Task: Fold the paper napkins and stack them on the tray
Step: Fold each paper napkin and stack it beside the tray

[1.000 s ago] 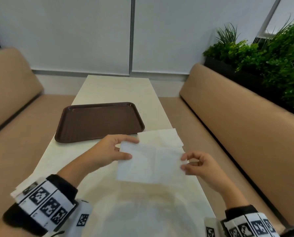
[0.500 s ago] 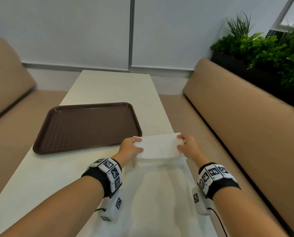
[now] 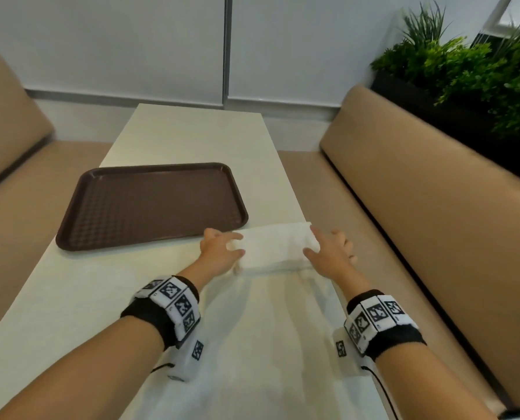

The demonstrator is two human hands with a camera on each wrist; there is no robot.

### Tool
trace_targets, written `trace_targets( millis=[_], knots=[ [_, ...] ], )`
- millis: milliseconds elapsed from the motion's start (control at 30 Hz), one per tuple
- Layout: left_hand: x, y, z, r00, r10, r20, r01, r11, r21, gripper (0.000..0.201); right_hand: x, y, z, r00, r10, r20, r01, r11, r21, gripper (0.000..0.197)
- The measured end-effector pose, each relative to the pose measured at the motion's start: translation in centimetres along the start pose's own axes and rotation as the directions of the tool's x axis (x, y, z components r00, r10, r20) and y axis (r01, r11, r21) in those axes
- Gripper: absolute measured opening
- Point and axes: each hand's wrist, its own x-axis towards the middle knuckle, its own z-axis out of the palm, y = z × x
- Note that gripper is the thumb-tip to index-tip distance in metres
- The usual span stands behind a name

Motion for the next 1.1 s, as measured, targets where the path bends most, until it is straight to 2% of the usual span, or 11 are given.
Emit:
trace_targets(
  millis=[133, 233, 300, 367, 500, 567, 633, 733, 867, 1033, 1100],
  knots=[
    [-7.1, -0.3, -5.0, 0.995, 0.080, 0.064, -0.064, 0.973, -0.221, 0.016, -8.4, 0.1, -1.0, 0.981, -0.187, 0.044, 0.184, 0.981, 0.070, 0.047],
    [-13.1, -1.8, -7.7, 0.988, 0.097, 0.119, -0.063, 0.963, -0.262, 0.015, -14.5, 1.1, 0.2, 0.917, -0.339, 0.211, 0.309, 0.937, 0.161, 0.037],
    [-16.5, -3.4, -8.9, 0.991, 0.069, 0.117, -0.034, 0.961, -0.274, 0.015, -17.7, 1.6, 1.8, 0.874, -0.360, 0.327, 0.331, 0.933, 0.143, 0.036],
    [-19.6, -5.3, -9.9, 0.995, 0.019, 0.095, 0.009, 0.959, -0.283, 0.016, -20.0, 1.9, 3.6, 0.867, -0.333, 0.371, 0.314, 0.943, 0.113, 0.042],
    [-24.4, -8.2, -11.5, 0.998, -0.041, 0.046, 0.056, 0.922, -0.382, 0.010, -22.7, 2.2, 7.4, 0.933, -0.175, 0.314, 0.193, 0.981, -0.027, 0.064],
    [-26.3, -9.4, -11.8, 0.999, -0.046, 0.028, 0.053, 0.904, -0.423, 0.019, -23.5, 2.0, 8.6, 0.957, -0.121, 0.263, 0.153, 0.983, -0.103, 0.067],
    [-27.4, -10.2, -11.9, 0.998, -0.059, -0.009, 0.049, 0.889, -0.456, 0.012, -24.0, 1.7, 9.0, 0.973, -0.067, 0.219, 0.098, 0.986, -0.132, 0.065],
    [-28.5, -11.1, -11.8, 0.998, -0.051, -0.036, 0.028, 0.883, -0.469, 0.026, -24.3, 1.4, 9.0, 0.977, 0.029, 0.212, 0.005, 0.987, -0.158, 0.055],
    [-29.3, -11.0, -11.8, 0.999, -0.028, -0.039, 0.007, 0.884, -0.467, 0.028, -25.0, 1.4, 8.6, 0.983, 0.060, 0.173, -0.017, 0.971, -0.238, 0.039],
    [-29.7, -10.0, -12.1, 0.999, 0.017, -0.050, -0.037, 0.906, -0.421, 0.029, -25.5, 2.2, 7.2, 0.985, 0.046, 0.165, -0.036, 0.997, -0.067, 0.022],
    [-29.7, -9.5, -12.2, 0.998, 0.037, -0.047, -0.053, 0.907, -0.417, 0.028, -25.8, 2.5, 6.8, 0.981, 0.021, 0.191, -0.016, 0.999, -0.028, 0.026]
  ],
)
